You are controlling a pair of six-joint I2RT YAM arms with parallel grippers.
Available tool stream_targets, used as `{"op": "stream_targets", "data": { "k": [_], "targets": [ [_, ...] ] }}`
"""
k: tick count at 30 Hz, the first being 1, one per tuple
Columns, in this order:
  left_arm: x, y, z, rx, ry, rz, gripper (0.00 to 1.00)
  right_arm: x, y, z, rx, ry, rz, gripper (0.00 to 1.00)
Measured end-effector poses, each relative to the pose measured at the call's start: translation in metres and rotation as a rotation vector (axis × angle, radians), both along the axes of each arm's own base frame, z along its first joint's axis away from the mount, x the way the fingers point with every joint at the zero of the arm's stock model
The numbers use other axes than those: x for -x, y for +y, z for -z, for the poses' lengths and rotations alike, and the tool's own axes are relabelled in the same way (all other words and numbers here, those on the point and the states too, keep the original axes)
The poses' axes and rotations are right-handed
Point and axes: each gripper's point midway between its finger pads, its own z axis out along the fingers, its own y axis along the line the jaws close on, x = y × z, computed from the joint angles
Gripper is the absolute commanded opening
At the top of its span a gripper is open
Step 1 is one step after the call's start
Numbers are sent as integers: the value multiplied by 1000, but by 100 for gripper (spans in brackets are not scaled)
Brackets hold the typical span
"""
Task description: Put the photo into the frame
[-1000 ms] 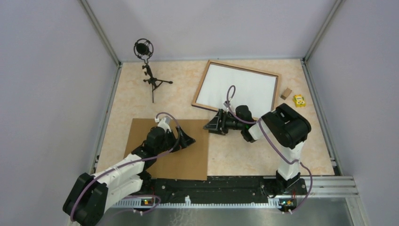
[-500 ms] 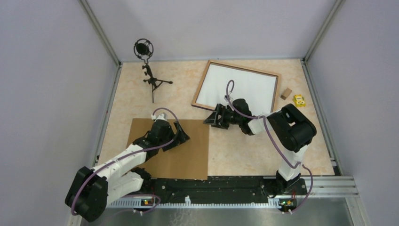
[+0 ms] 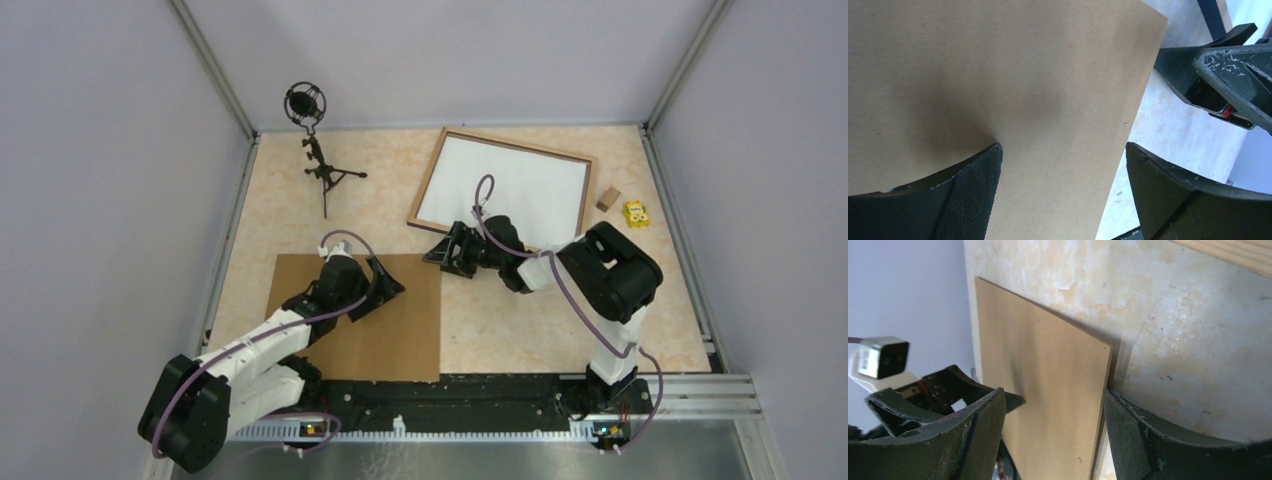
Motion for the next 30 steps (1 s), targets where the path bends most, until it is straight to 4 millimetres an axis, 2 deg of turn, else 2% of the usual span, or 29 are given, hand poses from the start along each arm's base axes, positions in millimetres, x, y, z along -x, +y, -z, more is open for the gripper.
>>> {"op": "stream_targets", "data": {
  "k": [7,16,21,25,30],
  "targets": [
    [-4,-17,0,71,-18,57,88,-2,4,-16,-106,41,51,68],
    [-21,-59,-7,204,-23,183,88,0,-6,-12,-126,79,70,67],
    [-30,-79,-10,251,-10,233,88,-6,-29,-12,-132,106,71,67],
    [-43,-101,-17,288,-22,274,88,-19,-49,-22,-131,78,93,67],
    [-55,-133,-24,312,-35,322,89,-28,-68,-22,-110,69,109,67]
  ]
}}
